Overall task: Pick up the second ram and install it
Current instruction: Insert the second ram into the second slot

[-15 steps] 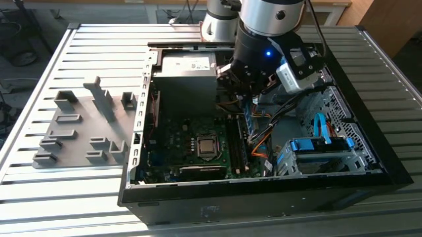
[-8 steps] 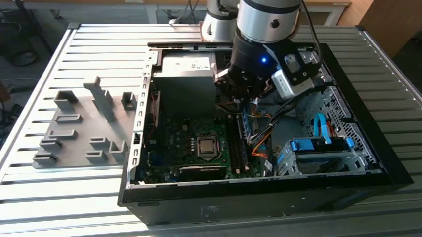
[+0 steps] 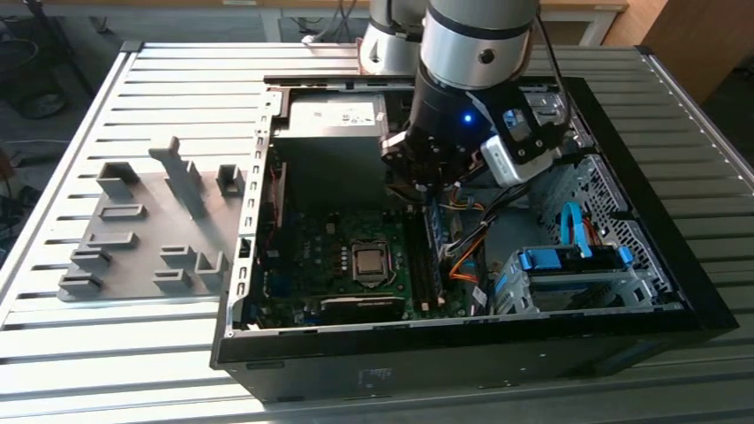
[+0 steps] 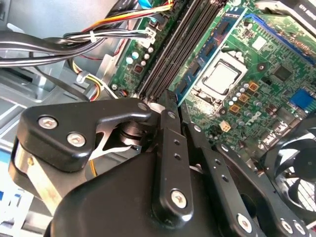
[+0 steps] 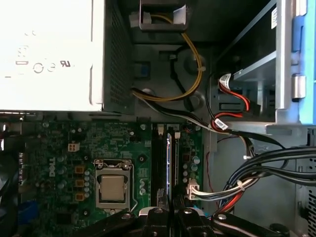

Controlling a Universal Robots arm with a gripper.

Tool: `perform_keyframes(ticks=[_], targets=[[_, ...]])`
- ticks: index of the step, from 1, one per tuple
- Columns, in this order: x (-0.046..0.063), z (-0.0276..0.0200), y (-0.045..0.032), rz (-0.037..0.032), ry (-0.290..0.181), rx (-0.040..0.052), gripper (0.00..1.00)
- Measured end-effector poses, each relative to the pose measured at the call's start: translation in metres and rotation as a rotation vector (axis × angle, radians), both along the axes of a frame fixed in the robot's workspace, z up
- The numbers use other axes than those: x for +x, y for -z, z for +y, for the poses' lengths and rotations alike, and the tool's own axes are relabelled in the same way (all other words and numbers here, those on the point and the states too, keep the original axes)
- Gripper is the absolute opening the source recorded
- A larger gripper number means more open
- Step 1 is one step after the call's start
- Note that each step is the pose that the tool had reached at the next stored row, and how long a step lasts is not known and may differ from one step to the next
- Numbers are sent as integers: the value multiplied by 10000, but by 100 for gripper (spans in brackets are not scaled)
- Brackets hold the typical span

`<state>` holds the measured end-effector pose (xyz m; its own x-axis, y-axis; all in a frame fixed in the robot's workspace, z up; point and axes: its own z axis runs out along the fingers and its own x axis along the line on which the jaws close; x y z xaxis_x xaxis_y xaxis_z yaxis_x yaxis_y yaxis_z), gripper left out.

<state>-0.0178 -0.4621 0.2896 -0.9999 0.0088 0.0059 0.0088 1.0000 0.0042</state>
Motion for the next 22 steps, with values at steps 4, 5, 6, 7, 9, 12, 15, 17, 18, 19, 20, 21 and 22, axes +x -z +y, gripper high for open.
perform_keyframes(ticks=[4,5,6,7,9,12,15,17,18,19,20,21,22], targets=[[0,0,73,5,52,1,14],[0,0,92,6,95,1,14],[0,0,109,6,137,1,14],[0,0,127,5,176,1,14],[-2,0,163,5,238,1,14],[-4,0,197,7,248,-1,14],[-4,-6,251,6,249,1,14],[-4,-24,286,6,248,1,14],[-4,-38,302,7,247,-2,14],[-4,-56,323,6,247,0,14],[-4,-73,340,7,238,-1,14],[-4,-84,359,10,209,1,14],[-4,-88,378,16,149,4,14]])
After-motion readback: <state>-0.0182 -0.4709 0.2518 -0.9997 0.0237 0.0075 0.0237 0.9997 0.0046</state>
